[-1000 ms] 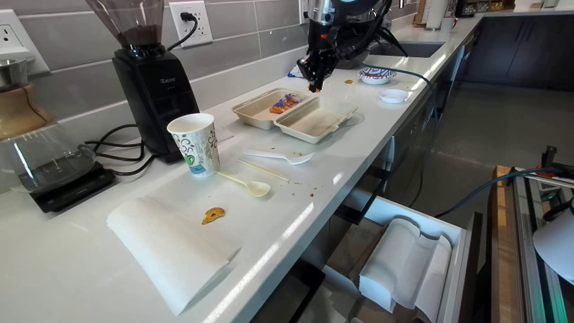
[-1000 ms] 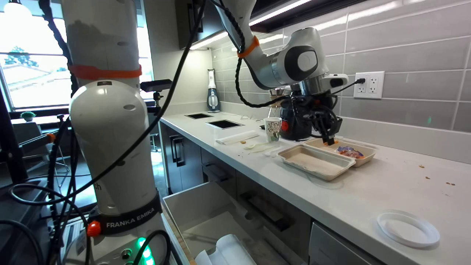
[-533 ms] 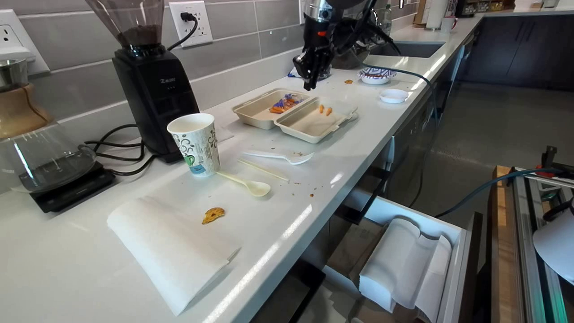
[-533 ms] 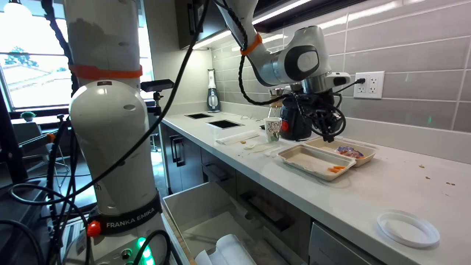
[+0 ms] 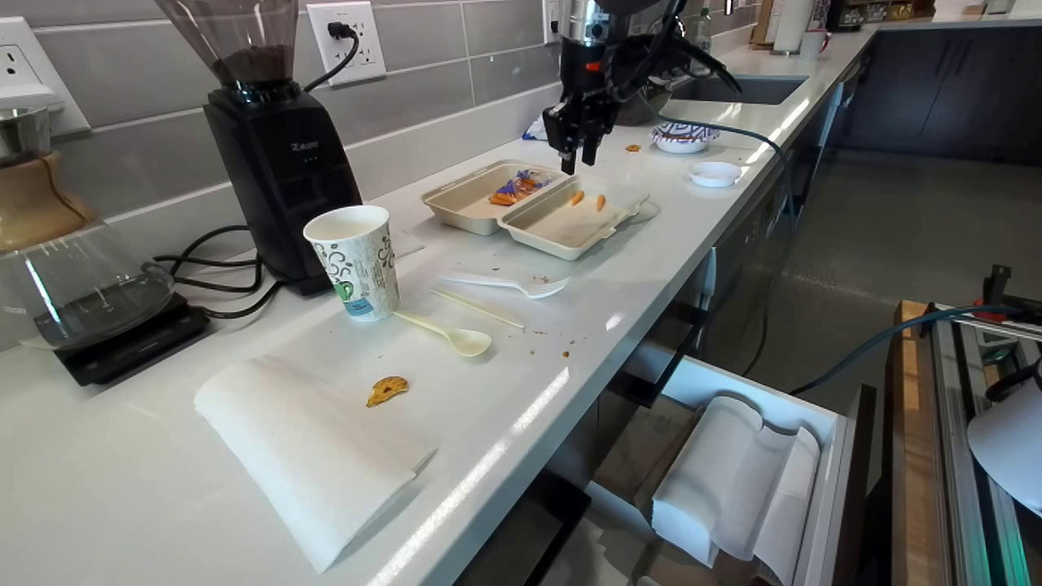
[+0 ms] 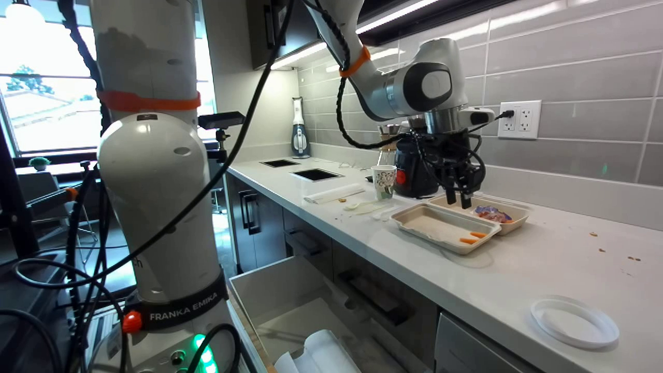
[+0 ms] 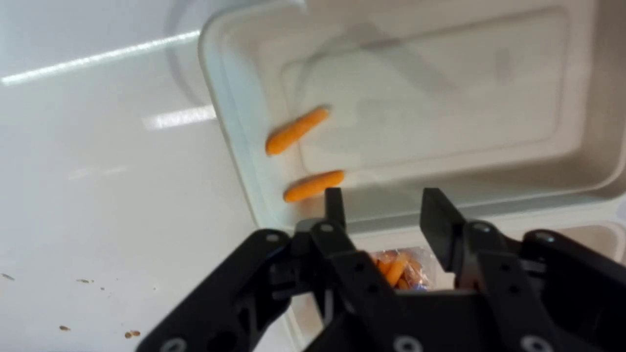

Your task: Put the orange objects in the plastic

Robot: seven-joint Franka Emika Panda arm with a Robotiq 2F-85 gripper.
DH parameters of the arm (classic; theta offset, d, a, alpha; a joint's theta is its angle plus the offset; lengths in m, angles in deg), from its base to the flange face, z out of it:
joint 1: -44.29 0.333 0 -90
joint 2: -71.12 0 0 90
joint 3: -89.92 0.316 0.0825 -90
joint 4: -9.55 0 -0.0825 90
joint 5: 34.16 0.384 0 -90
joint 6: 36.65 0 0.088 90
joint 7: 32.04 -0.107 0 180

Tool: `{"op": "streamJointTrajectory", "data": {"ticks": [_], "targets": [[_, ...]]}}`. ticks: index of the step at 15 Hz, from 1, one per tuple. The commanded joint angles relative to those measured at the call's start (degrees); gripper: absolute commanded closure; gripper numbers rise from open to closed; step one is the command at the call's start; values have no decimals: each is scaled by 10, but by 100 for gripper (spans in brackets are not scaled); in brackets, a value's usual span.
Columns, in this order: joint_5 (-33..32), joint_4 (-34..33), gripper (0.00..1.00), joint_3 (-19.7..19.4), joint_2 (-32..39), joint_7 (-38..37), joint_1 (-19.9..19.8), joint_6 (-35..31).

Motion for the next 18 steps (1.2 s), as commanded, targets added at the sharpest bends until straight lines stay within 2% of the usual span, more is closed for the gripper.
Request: {"op": "streamJointTrajectory", "data": {"ticks": [1,3,4,5,9,10,11,14,15,18], "targets": [[-19,0,22,-1,-11,-69,2,81],[-44,-6,7,-5,-2,-146,2,102],[-54,-8,1,-7,2,-181,1,106],[-61,-11,0,-9,7,-213,0,107],[-43,-21,0,-22,30,-310,-4,101],[-25,-25,0,-22,35,-311,-6,106],[-43,-8,0,-20,16,-285,-3,93],[-33,-14,0,-24,26,-300,-4,93],[-56,-14,0,-28,21,-327,-1,94],[-66,-62,0,-33,68,-444,5,124]]}}
